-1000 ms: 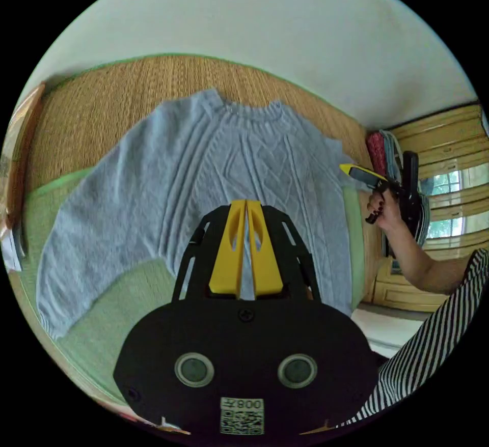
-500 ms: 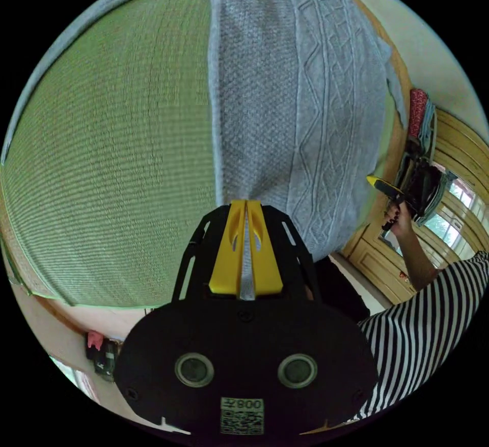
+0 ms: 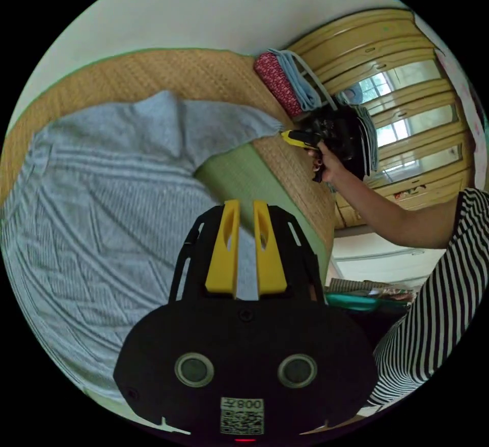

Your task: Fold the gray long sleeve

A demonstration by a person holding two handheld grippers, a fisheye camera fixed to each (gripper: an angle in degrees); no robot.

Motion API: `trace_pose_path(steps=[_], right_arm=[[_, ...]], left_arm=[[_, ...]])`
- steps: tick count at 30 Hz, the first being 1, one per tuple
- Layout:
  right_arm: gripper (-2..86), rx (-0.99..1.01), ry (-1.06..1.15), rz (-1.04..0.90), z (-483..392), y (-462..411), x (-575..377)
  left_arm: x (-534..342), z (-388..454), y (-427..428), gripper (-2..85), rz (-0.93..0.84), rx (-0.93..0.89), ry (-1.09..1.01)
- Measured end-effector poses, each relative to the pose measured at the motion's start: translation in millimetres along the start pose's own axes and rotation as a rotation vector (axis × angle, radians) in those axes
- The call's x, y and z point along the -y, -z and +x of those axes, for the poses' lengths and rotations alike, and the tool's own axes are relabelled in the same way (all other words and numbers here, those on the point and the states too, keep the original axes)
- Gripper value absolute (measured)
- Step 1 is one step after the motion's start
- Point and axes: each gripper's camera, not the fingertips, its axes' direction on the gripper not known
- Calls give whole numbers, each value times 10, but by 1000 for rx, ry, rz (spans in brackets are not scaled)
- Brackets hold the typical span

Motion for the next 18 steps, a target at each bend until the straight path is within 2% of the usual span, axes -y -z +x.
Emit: trace_pose_path(steps=[6,12,18], right_arm=[[76,77,-117,53,243,-96,113],[76,227,-236,101,440,-166,71],[59,237,-283,110,523,-301,17]], left_arm=[[703,99,-541,40,-32,-2,-84],[759,94,-705,33,-40,-38,-50],[755,11,-745,28,-46,-49,-20]])
